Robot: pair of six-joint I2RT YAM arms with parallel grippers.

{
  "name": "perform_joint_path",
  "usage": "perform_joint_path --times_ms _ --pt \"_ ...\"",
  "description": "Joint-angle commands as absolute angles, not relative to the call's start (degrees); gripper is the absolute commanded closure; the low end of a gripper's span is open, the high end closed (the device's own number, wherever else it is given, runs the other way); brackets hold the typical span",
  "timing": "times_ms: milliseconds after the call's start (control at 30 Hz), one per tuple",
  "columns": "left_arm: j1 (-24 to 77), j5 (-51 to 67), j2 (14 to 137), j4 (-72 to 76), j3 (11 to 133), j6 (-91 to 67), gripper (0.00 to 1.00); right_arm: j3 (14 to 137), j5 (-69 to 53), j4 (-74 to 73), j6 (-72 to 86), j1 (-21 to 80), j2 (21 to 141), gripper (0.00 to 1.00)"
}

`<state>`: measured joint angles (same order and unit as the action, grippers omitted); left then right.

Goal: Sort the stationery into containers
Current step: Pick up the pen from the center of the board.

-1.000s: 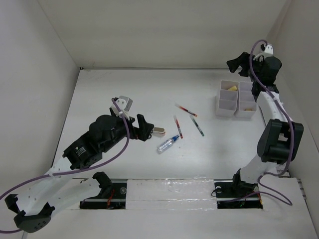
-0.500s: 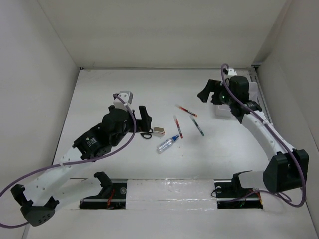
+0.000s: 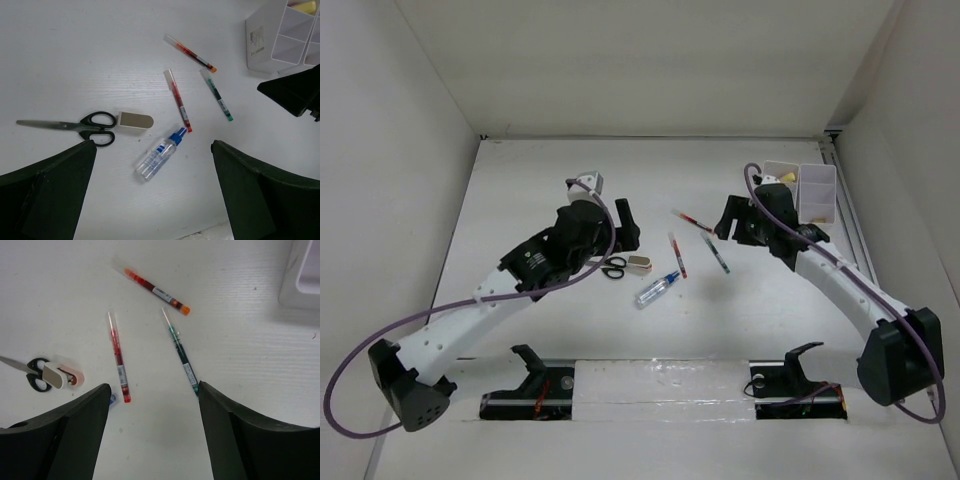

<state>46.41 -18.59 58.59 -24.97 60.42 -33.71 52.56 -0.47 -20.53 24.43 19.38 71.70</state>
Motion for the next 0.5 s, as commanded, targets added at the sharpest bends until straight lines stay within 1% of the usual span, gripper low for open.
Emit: perform_joint_path --times_ms 0,33,100,167,233,267,333,367,467 --pt "46.3 -14.9 62.0 -20.9 65.1 -36.8 0.00 51.2 3.8 -21.1 29.5 21.4 66.1 0.24" --pt "46.3 -14.1 64.7 -20.9 66.3 -38.0 0.00 51.2 7.9 -21.8 30.7 22.3 64.1 0.24" --pt "46.3 -13.4 67.9 -20.1 67.8 -39.8 0.00 50.6 12.0 -22.3 32.2 24.3 57.9 0.22" --pt "46.3 -11.4 74.0 -20.1 70.6 -41.2 0.00 51.9 16.4 -25.8 33.0 25.5 54.6 0.21" --pt "46.3 -10.8 79.2 -21.5 73.8 -42.5 0.00 55.1 18.1 -29.5 33.0 25.5 50.9 0.21" --pt "48.1 -10.8 84.9 -22.1 77.9 -42.5 0.00 55.9 18.6 -30.3 33.0 25.5 49.8 0.21" --pt "49.3 -11.4 90.6 -25.0 82.3 -43.8 0.00 57.1 18.6 -31.2 33.0 26.0 46.8 0.21" --pt "50.0 -11.4 95.4 -25.0 84.0 -43.8 0.00 57.8 18.6 -31.7 33.0 26.0 46.0 0.20" --pt "50.0 -11.9 101.1 -26.4 88.8 -47.0 0.02 58.4 18.1 -33.0 32.4 26.0 43.4 0.20"
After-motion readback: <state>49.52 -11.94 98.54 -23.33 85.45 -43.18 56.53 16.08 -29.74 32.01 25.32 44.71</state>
